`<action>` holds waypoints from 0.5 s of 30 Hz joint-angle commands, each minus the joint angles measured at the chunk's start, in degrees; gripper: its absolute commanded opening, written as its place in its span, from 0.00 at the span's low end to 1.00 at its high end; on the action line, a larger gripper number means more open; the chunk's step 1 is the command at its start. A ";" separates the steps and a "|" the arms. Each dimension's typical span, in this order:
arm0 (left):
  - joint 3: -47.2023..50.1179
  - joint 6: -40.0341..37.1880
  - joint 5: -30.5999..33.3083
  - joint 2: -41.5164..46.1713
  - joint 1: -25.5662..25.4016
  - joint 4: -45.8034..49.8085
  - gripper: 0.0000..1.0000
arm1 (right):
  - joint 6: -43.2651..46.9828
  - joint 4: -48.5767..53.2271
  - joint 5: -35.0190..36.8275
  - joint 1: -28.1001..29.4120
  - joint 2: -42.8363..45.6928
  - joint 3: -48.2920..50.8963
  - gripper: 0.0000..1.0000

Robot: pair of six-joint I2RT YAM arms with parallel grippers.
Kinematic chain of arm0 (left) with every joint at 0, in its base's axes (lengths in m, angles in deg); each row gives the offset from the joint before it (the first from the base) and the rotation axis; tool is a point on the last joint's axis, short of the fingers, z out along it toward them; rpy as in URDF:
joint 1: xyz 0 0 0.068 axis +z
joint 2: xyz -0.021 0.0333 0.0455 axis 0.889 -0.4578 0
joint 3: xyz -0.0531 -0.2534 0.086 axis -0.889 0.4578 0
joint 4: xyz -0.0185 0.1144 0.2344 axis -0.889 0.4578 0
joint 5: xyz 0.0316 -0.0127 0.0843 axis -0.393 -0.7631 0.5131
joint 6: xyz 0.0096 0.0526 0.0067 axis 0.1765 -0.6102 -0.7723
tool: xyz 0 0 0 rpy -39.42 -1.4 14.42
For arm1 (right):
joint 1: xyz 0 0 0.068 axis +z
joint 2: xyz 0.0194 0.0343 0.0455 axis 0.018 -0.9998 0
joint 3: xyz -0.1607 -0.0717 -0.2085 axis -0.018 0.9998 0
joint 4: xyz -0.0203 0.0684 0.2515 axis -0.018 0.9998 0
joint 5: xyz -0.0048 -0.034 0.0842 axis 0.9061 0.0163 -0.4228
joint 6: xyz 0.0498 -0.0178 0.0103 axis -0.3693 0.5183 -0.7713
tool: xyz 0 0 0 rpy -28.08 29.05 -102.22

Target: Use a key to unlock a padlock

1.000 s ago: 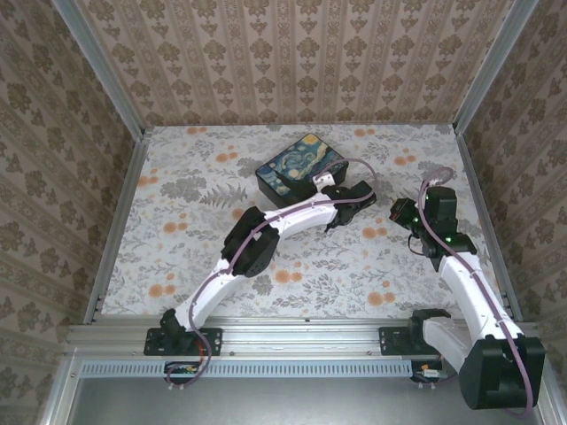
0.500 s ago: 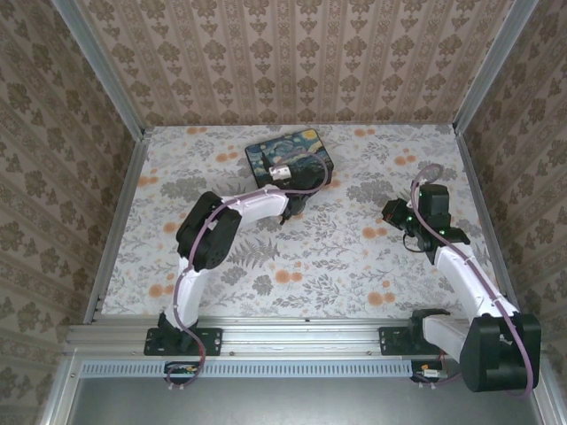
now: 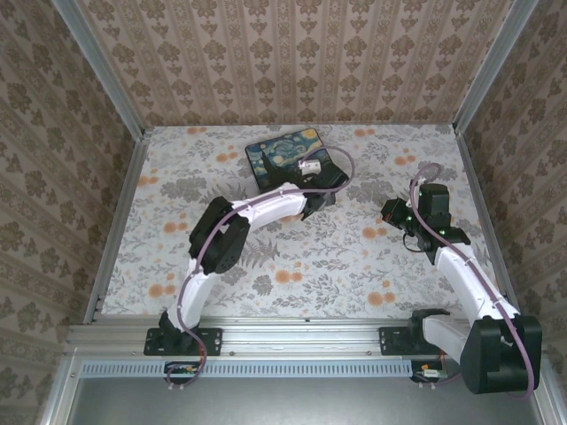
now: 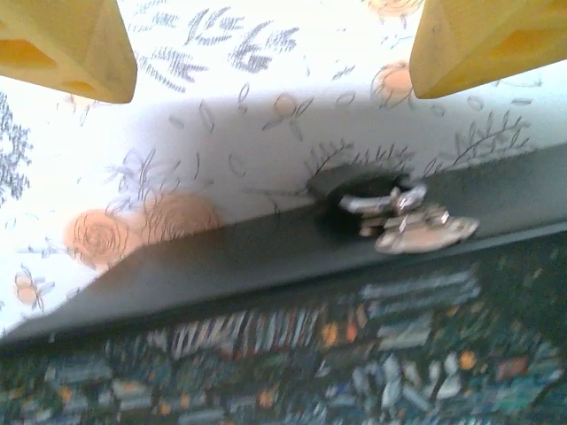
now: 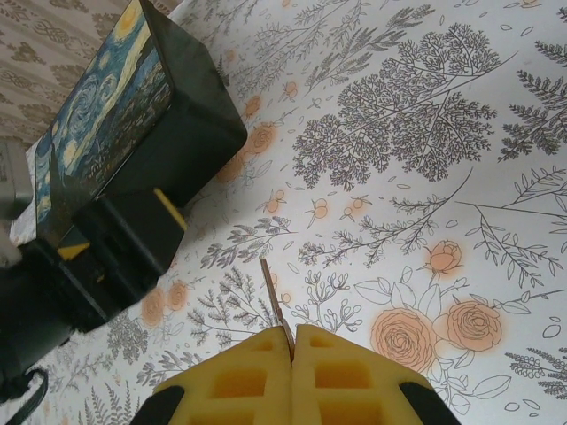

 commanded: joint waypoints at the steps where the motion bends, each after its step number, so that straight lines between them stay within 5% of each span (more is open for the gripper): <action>1: -6.73 3.39 3.60 -5.29 1.36 10.03 0.81 | 1.59 1.13 -1.48 0.31 0.17 -1.83 0.00; 15: -13.69 2.83 3.39 -11.62 4.95 11.33 0.76 | 1.73 -1.72 -2.30 0.17 -3.00 -1.96 0.00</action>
